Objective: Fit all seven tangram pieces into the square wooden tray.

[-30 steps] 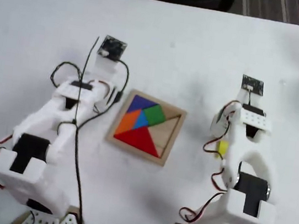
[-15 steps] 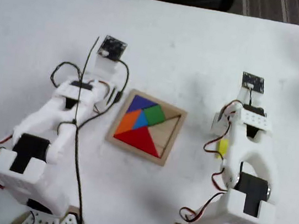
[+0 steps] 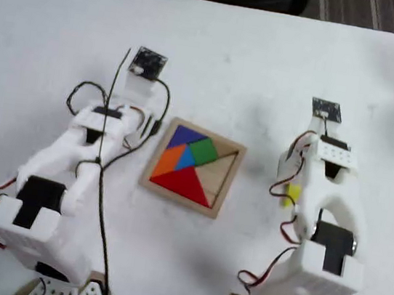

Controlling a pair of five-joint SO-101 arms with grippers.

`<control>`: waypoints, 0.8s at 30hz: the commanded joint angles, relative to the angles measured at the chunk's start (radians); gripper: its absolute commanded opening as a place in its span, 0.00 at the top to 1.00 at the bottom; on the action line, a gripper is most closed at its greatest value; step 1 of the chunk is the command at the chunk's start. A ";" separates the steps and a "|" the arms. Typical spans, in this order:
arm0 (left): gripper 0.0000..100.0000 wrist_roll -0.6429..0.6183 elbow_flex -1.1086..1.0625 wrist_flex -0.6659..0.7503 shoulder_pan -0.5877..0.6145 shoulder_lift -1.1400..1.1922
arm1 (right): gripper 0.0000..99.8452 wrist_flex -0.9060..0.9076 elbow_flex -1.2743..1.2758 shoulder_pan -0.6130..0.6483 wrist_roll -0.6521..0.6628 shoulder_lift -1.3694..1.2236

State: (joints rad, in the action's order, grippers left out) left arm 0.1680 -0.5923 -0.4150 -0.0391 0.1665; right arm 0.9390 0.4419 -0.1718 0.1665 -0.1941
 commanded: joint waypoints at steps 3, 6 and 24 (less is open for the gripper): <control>0.76 0.003 0.054 0.012 0.002 -0.008 | 0.72 0.116 -0.150 -0.008 0.015 -0.079; 0.76 0.003 0.054 0.012 0.002 -0.008 | 0.72 0.128 -0.169 -0.008 0.015 -0.099; 0.76 0.003 0.057 0.012 0.002 -0.008 | 0.96 0.125 -0.167 -0.010 -0.020 -0.101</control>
State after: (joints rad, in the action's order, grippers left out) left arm 0.1680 -0.5923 -0.4150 -0.0391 0.1665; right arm 1.0602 0.2931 -0.1826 0.1527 -0.2923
